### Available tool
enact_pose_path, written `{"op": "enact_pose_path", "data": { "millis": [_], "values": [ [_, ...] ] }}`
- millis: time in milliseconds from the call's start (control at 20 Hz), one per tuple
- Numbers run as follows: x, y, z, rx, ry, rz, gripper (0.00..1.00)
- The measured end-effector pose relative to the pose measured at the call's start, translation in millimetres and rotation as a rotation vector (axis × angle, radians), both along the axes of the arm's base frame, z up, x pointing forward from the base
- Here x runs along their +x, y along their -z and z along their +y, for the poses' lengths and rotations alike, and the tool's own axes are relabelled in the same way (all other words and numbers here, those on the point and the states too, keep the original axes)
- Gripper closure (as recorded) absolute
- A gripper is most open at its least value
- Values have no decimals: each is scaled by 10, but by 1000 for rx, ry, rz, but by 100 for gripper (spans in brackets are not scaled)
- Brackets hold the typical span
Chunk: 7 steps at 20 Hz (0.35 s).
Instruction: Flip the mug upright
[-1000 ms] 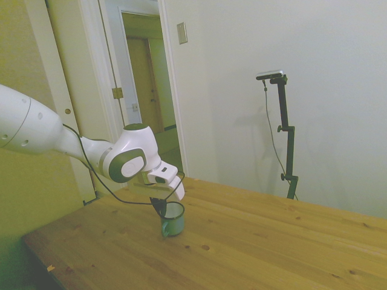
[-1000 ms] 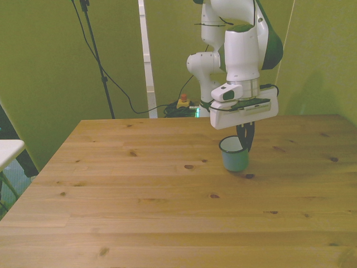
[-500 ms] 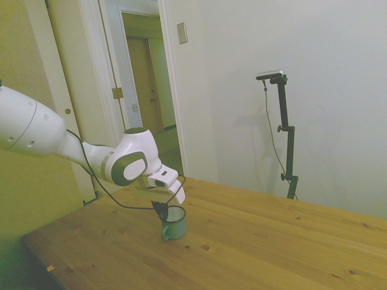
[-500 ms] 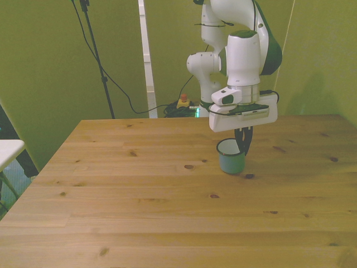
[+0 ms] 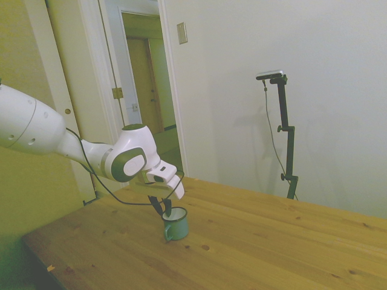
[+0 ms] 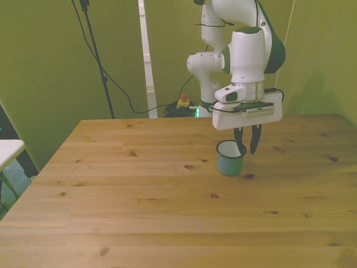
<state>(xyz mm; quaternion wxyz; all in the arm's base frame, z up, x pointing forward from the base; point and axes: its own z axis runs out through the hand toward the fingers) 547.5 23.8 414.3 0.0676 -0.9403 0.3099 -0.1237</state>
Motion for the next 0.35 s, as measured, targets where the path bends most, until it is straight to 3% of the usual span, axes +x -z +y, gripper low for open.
{"op": "enact_pose_path", "data": {
  "millis": [150, 350],
  "values": [
    [-177, -267, 175, 5, -27, -45, 0],
    [-660, -440, 490, 11, -67, -83, 0]
  ]
}}
